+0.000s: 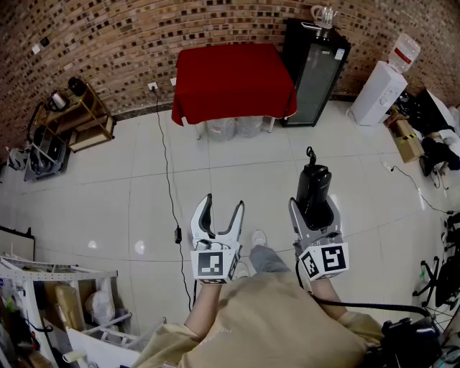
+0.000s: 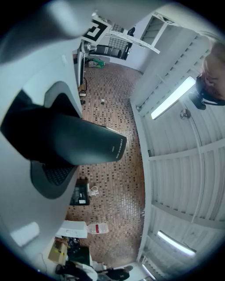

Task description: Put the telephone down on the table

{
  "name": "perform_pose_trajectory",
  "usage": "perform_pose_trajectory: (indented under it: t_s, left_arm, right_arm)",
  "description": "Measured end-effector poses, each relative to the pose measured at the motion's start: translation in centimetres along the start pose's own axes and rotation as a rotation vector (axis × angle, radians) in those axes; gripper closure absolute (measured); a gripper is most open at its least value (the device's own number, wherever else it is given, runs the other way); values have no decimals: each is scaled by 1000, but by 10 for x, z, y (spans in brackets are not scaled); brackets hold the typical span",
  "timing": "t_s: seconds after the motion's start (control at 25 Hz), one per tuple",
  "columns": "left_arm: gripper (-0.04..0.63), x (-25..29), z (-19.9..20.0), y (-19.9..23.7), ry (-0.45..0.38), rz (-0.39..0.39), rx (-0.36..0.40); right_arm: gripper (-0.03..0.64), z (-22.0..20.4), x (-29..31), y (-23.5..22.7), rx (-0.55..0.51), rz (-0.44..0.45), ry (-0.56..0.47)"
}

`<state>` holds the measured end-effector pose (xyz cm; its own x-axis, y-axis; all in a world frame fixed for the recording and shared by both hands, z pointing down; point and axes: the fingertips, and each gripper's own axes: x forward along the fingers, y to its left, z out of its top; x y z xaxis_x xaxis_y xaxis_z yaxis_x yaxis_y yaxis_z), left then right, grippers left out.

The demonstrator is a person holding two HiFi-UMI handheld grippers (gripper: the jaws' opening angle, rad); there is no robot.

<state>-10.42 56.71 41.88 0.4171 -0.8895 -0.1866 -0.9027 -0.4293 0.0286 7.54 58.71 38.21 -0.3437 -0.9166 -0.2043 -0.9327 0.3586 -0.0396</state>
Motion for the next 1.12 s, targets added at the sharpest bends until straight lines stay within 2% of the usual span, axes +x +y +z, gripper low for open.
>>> perform_pose_trajectory:
  t_s: [0.16,0.36,0.6,0.76,0.88,1.0,1.04,1.12]
  left_arm:
    - [299,26,-25,-9,0,2,20]
    - [299,99,-35,1,9,-5,51]
    - [299,176,-33,9,-24,5,77]
    - [299,220,-51,0,61,-5,91]
    - [299,246,-62,-2,28,2,103]
    - [299,257,-94,7,168,11,97]
    - [299,263,-97,12,147,11,100]
    - [299,279,-98,24,44,7,114]
  right_arm:
    - [328,-23,13,-27,10,26,-17]
    - [327,-48,87,-72,66,60,7]
    - [328,-45,152,-111,49,113,-30]
    - [328,-53,179,-154,66,96,-46]
    - [328,-71,192,-182,68,77,-32]
    - [328,-95,206,-196,84,70,-4]
    - [328,-102,211,-200,90,70,3]
    - [328,-114,222,-204,93,72,8]
